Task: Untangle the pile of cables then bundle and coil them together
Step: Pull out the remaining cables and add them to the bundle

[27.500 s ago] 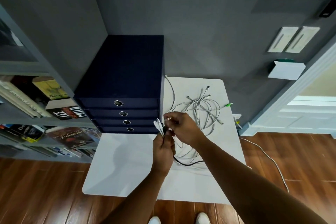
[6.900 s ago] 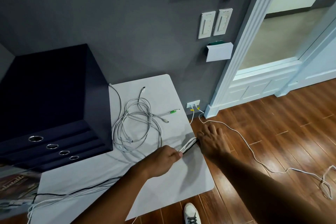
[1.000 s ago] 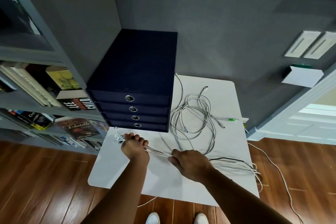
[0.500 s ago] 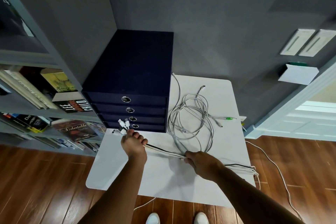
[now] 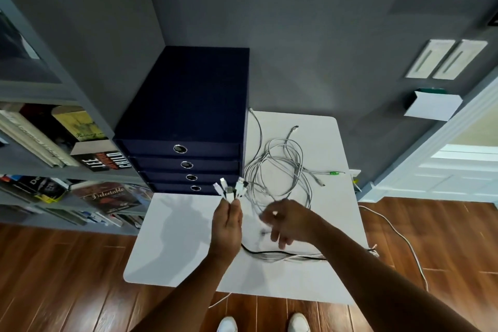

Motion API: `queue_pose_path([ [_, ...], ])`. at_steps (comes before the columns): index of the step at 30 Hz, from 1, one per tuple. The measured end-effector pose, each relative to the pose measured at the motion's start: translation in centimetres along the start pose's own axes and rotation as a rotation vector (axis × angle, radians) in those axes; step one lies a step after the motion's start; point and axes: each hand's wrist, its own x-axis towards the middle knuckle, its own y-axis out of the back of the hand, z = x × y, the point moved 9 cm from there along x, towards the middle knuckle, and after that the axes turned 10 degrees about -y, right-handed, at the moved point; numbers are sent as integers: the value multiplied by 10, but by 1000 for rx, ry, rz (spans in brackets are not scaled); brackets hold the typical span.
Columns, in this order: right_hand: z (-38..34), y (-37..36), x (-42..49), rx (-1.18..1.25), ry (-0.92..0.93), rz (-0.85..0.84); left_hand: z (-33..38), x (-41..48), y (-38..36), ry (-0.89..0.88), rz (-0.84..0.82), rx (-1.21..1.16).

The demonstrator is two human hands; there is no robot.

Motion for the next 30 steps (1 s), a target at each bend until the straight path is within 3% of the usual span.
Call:
queue_pose_path([
  [2, -17, 13, -2, 203, 25, 71, 7, -2, -11, -71, -107, 89],
  [4, -36, 21, -6, 250, 115, 147, 12, -2, -19, -110, -203, 183],
  [8, -54, 28, -6, 205, 263, 295, 2, -3, -35, -54, -402, 282],
  [16, -60, 26, -3, 44, 303, 393, -1, -1, -49, 65, -616, 320],
  [21, -55, 30, -2, 42, 291, 419, 14, 2, -54, -96, -733, 563],
  [25, -44, 38, 4, 86, 187, 498, 14, 3, -56, -139, -727, 619],
  [30, -39, 34, 13, 67, 121, 419, 13, 8, -54, -148, -662, 678],
])
